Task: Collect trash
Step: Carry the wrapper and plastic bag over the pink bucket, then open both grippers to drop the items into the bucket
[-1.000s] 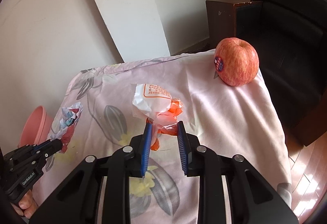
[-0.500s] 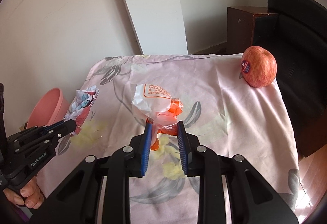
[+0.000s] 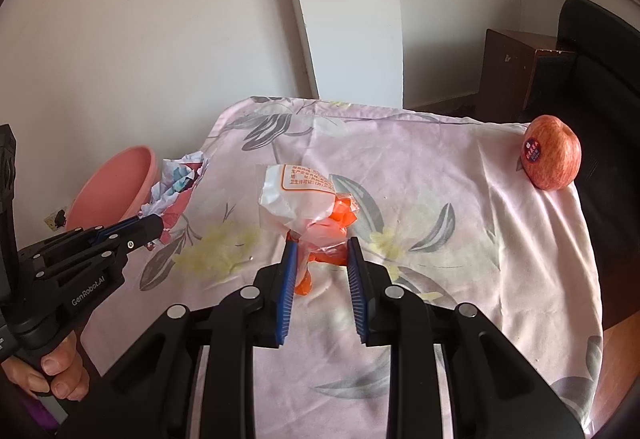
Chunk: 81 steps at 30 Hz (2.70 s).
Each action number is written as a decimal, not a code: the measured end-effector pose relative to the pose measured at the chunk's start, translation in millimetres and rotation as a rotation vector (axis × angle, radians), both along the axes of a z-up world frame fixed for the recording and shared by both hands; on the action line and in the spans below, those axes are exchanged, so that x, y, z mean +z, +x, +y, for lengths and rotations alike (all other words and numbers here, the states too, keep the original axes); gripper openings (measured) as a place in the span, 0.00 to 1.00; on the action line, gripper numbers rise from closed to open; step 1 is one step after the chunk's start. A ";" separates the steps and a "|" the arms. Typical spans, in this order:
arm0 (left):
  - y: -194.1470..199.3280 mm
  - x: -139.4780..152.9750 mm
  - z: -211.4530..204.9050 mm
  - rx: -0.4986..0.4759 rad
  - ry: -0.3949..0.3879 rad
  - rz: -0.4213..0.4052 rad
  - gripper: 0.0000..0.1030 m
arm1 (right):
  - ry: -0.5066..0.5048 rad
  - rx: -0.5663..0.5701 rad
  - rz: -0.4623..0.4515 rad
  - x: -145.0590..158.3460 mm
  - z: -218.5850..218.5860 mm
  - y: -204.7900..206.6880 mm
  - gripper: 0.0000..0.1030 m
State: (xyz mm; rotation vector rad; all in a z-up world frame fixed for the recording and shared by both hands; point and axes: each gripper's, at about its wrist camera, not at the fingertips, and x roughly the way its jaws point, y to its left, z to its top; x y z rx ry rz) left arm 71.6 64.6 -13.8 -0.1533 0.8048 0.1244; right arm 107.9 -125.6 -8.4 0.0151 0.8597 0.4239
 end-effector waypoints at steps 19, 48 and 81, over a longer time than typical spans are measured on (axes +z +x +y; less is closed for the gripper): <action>-28.3 8.8 72.1 0.215 0.029 -0.036 0.10 | -0.015 0.187 -0.051 21.7 88.4 2.4 0.25; -50.7 -19.5 155.6 0.457 0.013 0.036 0.10 | -0.023 0.471 -0.001 22.2 223.1 3.5 0.25; -47.3 -39.7 179.6 0.516 -0.011 0.090 0.10 | -0.070 0.511 0.100 -13.7 264.0 13.0 0.25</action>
